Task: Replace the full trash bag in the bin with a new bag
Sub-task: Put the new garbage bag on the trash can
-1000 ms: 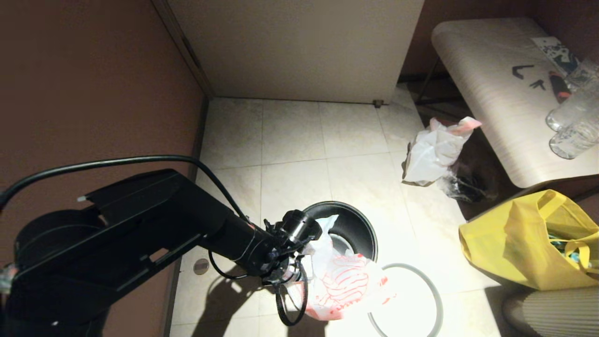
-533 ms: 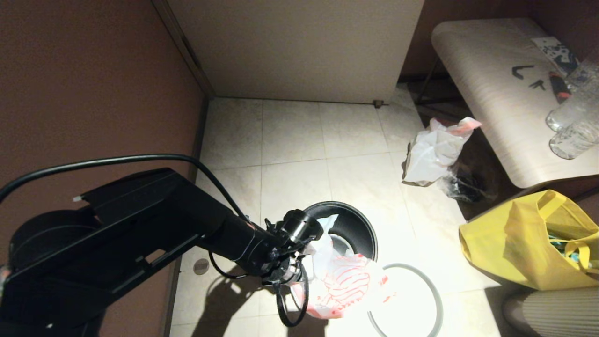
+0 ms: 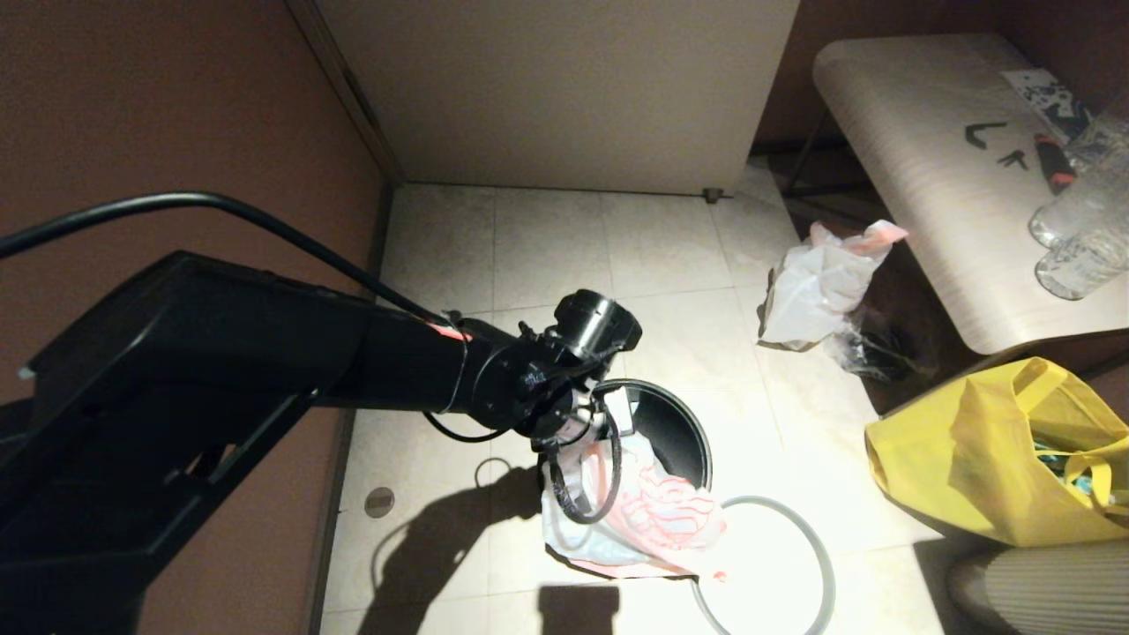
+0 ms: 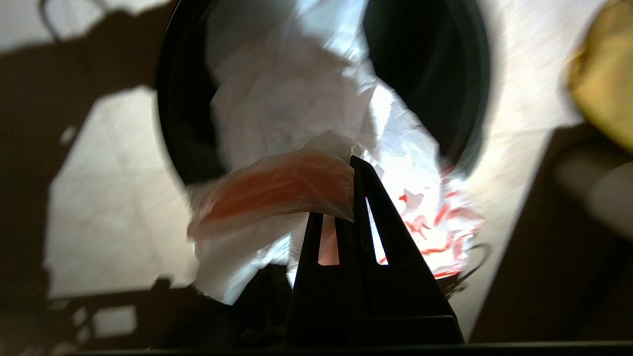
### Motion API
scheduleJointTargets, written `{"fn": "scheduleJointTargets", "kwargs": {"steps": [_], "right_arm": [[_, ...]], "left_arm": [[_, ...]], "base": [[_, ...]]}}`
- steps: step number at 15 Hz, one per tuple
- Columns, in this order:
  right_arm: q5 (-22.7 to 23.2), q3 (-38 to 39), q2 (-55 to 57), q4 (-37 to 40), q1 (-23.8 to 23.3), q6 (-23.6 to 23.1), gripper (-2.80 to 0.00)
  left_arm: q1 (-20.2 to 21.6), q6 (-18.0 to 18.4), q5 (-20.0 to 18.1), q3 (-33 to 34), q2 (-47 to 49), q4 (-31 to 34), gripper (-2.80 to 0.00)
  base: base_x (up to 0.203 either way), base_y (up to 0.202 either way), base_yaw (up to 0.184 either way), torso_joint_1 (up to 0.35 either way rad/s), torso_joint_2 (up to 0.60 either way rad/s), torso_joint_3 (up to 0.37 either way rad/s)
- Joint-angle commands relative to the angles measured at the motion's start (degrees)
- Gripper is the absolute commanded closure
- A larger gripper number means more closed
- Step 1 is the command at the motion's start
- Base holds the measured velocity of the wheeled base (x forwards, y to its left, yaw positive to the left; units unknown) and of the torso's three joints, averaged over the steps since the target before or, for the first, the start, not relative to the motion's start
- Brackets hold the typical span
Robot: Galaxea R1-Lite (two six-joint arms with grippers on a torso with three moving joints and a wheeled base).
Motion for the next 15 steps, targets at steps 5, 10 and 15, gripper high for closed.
{"fn": "scheduleJointTargets", "kwargs": {"steps": [5, 10, 15], "right_arm": [[0.04, -0.03, 0.05, 0.04, 0.02, -0.06, 0.00], [-0.03, 0.00, 0.05, 0.04, 0.02, -0.06, 0.00], [-0.03, 0.00, 0.05, 0.04, 0.02, -0.14, 0.00]], "left_arm": [[0.92, 0.28, 0.24, -20.77, 10.17, 2.05, 0.00], [5.44, 2.49, 0.32, -21.21, 11.02, -6.97, 0.00], [6.72, 2.17, 0.41, -19.94, 10.37, -6.92, 0.00]], "base": [[0.000, 0.000, 0.000, 0.000, 0.00, 0.000], [0.000, 0.000, 0.000, 0.000, 0.00, 0.000], [0.000, 0.000, 0.000, 0.000, 0.00, 0.000]]}}
